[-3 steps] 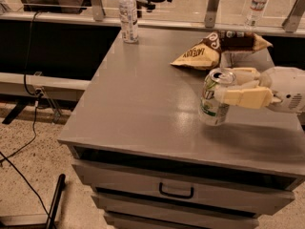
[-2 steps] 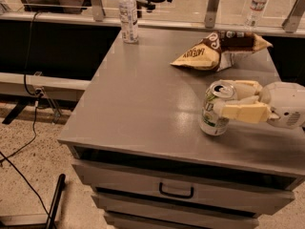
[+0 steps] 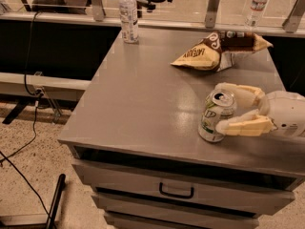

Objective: Place 7up can upright

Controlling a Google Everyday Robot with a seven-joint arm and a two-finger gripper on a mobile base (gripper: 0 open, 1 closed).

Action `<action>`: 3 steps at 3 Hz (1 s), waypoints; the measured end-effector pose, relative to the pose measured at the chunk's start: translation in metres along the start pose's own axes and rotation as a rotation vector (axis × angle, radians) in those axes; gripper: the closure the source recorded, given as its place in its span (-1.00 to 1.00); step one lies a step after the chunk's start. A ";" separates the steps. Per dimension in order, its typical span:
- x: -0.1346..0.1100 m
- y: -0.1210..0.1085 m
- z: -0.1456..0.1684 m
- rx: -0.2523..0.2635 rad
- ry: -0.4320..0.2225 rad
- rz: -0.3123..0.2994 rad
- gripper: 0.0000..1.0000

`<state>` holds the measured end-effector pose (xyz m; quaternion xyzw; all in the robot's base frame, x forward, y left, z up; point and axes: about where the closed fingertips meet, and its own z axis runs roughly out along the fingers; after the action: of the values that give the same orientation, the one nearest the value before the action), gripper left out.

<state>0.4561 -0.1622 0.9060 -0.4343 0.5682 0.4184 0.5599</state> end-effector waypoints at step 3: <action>-0.001 -0.038 -0.083 0.124 0.193 -0.107 -1.00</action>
Offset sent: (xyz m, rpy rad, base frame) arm 0.0229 -0.1095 -0.0009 -0.1995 -0.0677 -0.1389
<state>0.4704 -0.2529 0.9089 -0.4669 0.6200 0.3082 0.5501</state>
